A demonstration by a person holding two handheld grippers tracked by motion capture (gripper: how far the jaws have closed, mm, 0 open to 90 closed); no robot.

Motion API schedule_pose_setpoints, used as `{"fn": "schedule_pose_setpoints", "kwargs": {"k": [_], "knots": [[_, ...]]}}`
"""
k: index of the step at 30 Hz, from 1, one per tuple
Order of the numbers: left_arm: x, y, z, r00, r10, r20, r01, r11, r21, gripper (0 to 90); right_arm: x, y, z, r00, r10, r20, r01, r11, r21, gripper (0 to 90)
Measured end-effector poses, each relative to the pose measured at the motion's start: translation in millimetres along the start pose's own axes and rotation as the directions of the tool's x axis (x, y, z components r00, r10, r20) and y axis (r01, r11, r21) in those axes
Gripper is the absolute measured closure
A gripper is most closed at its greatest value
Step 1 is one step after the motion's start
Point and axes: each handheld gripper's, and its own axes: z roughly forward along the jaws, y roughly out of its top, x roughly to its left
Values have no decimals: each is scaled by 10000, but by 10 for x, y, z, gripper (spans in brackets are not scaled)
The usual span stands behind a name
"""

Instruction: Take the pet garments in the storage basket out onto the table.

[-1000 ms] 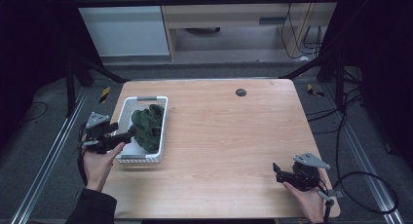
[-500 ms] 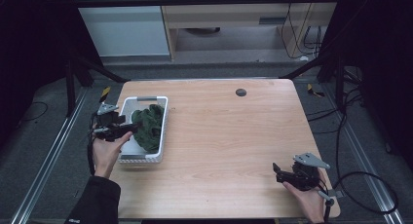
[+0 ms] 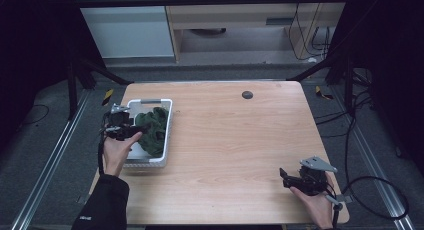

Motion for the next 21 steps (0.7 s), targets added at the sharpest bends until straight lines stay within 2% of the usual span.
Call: {"fn": "schedule_pose_setpoints", "kwargs": {"k": [13,21], "knots": [[18,-58,170,10000,-59,-23,60,9988,496,237,0,-7,22,10000,-45,-68,46,9999,142,106],[9,-87,240,10000,9,-36,-6,9968,804,188,-3,-10,34,9999,-148,-55,149,9997,183,95]]}}
